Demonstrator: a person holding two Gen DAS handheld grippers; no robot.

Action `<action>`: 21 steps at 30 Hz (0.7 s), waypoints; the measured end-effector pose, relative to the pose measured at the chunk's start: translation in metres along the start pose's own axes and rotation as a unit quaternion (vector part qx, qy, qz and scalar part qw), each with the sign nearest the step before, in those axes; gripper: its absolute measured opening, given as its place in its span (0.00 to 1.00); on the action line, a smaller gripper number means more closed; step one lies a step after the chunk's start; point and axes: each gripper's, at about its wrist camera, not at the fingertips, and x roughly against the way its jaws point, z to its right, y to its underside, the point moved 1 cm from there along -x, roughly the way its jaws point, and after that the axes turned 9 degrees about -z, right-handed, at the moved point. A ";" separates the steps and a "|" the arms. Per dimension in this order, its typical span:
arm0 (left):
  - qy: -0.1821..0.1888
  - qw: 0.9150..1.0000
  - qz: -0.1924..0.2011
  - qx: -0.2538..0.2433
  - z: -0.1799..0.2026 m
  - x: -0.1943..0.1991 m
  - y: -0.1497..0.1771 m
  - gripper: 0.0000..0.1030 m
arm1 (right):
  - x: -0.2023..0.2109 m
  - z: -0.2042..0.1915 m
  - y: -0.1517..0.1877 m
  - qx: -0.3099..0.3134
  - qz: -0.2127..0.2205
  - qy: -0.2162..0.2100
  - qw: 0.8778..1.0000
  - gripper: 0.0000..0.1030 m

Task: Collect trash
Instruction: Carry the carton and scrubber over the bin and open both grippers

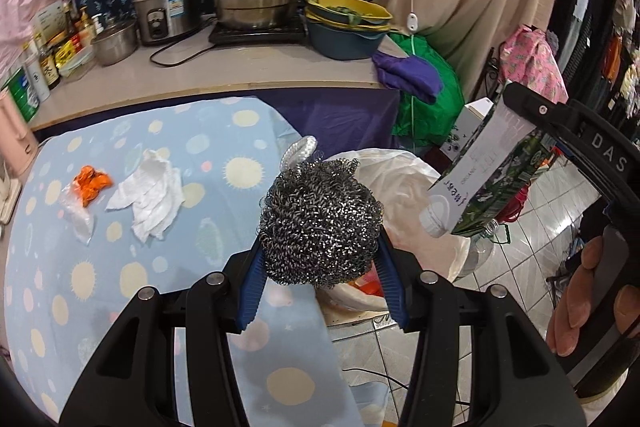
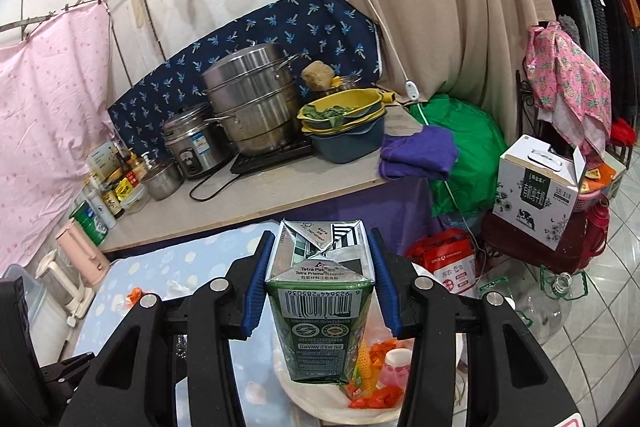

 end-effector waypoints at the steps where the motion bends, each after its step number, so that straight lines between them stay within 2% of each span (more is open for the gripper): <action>1: 0.001 1.000 -0.001 -0.004 0.004 -0.002 -0.002 0.47 | -0.001 0.003 0.000 -0.002 0.000 0.002 1.000 0.43; 9: 0.006 0.999 -0.015 -0.028 0.033 -0.021 -0.009 0.47 | -0.011 0.027 -0.004 -0.018 -0.006 0.015 1.000 0.43; 21: 0.006 0.998 -0.032 -0.046 0.050 -0.044 -0.017 0.47 | -0.027 0.041 -0.004 -0.031 -0.018 0.021 0.999 0.44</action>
